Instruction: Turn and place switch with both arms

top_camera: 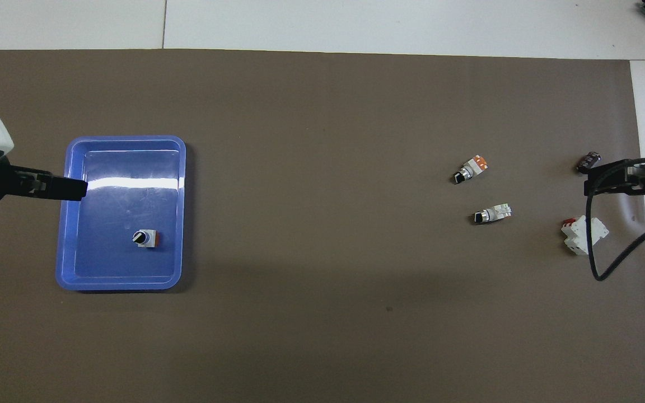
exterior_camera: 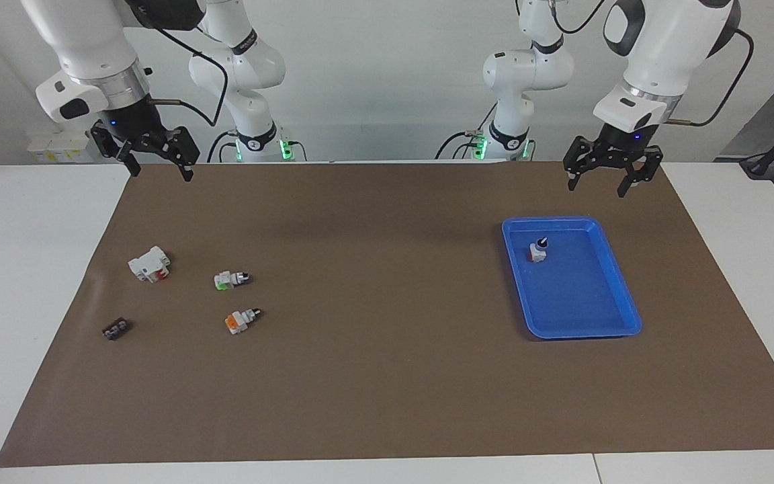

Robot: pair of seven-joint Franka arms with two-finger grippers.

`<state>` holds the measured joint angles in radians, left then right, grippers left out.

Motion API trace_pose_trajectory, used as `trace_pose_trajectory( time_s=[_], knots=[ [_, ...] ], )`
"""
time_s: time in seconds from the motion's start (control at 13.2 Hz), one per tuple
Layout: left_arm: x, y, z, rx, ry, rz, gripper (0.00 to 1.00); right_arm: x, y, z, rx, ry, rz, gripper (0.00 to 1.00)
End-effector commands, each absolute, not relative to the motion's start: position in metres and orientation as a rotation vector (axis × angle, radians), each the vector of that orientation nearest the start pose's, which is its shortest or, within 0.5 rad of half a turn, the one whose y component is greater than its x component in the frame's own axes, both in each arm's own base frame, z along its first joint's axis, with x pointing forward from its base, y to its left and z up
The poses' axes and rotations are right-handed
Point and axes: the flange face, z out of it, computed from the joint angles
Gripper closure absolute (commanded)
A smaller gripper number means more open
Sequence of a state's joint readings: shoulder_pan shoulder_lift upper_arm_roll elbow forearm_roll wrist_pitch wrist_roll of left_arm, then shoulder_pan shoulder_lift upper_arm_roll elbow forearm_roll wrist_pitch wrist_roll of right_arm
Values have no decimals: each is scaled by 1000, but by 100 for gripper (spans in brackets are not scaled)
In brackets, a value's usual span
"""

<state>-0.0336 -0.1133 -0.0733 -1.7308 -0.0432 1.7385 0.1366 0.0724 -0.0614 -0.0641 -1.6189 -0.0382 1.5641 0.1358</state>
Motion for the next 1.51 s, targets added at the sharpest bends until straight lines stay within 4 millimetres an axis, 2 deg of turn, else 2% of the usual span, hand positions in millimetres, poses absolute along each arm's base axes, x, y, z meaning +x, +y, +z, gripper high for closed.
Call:
trace_pose_trajectory(
  time_s=[0.0,0.15,0.38,0.6,0.98,1.44],
  knots=[
    [548,-60,652,-3147,343,-90,1,530,-3,640,-3171,196,-6,0],
    [552,-60,660,-3154,336,-54,1,530,-2,640,-3171,194,-6,0],
    [547,-57,659,-3144,310,0,0,530,-2,640,-3171,194,-6,0],
    [537,-46,664,-3129,204,45,0,530,-2,640,-3171,194,-6,0],
    [541,-39,662,-3134,188,63,0,530,-2,640,-3171,194,-6,0],
    [538,-40,667,-3122,199,57,0,530,-2,640,-3171,194,-6,0]
  ],
)
